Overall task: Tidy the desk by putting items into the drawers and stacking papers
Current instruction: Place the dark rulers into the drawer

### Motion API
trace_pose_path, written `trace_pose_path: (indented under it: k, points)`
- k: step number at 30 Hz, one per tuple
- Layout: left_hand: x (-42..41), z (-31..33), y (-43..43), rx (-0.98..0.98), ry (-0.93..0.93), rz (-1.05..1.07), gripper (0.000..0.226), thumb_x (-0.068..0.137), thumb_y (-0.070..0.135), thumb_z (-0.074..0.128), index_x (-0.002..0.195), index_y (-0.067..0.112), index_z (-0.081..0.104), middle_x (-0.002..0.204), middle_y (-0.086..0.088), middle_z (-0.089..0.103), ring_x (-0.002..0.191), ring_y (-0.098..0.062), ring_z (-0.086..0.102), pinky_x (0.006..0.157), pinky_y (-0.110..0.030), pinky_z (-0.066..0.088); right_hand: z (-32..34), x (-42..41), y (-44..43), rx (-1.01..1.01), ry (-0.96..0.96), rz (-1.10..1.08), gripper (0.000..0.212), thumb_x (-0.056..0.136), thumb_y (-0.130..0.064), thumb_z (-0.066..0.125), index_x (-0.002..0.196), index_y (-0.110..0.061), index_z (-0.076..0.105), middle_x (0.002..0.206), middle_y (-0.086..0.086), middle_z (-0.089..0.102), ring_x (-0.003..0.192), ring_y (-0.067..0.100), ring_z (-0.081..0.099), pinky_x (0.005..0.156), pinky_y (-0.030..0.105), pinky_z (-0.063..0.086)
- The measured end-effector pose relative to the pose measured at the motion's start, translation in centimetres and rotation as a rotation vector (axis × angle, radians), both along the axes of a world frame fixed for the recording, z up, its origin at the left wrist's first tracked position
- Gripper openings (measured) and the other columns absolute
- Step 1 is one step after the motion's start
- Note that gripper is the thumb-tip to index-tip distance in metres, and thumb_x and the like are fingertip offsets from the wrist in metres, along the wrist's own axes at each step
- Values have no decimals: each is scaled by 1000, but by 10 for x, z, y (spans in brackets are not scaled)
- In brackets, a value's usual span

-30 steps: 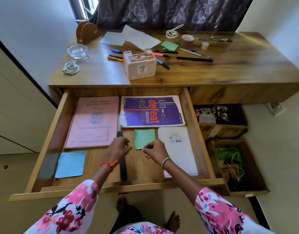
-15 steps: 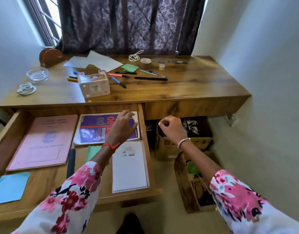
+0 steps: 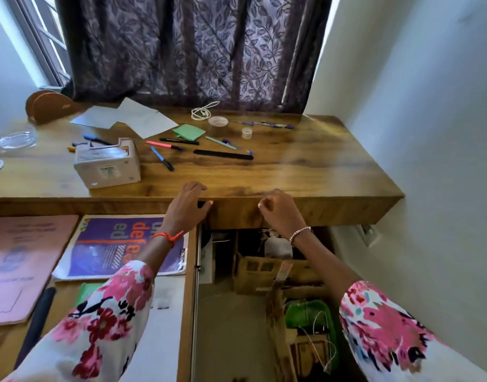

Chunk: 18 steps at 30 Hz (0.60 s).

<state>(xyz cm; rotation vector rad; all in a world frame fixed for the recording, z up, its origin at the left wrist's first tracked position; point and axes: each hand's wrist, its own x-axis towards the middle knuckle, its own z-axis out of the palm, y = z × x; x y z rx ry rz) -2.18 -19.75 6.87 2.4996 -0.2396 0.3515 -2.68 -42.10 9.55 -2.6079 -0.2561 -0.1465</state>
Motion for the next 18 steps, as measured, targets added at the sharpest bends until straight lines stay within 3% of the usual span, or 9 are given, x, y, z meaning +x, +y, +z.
trace_pose_path:
  k: [4,10,14,18]
  points:
    - [24,-14,-9,22,113,25,41,89,18,58,125,1,48,131,-15,48,124,-27,41,103,-36,36,-6,31,-12,-1,25,43,19,89,-16,54,96,-2,67,100,9,60,96,19,55,84,21,42]
    - [56,-33,-16,150,300,36,47,92,25,53,132,3,42,143,-15,36,136,-29,25,111,-40,22,-18,72,-25,-9,70,70,20,88,-16,54,90,-1,67,96,11,61,92,22,56,85,35,50]
    - [63,-44,-20,196,376,43,49,94,30,47,138,10,35,151,-12,22,142,-29,9,115,-47,11,-19,94,-25,-78,101,117,21,88,-16,53,93,0,67,100,12,62,96,24,56,88,37,48]
    - [73,-52,-20,213,403,45,51,95,34,43,141,13,31,154,-10,15,143,-29,4,116,-49,10,-17,121,-23,-115,120,160,23,89,-15,51,97,0,66,104,12,62,100,24,55,88,36,46]
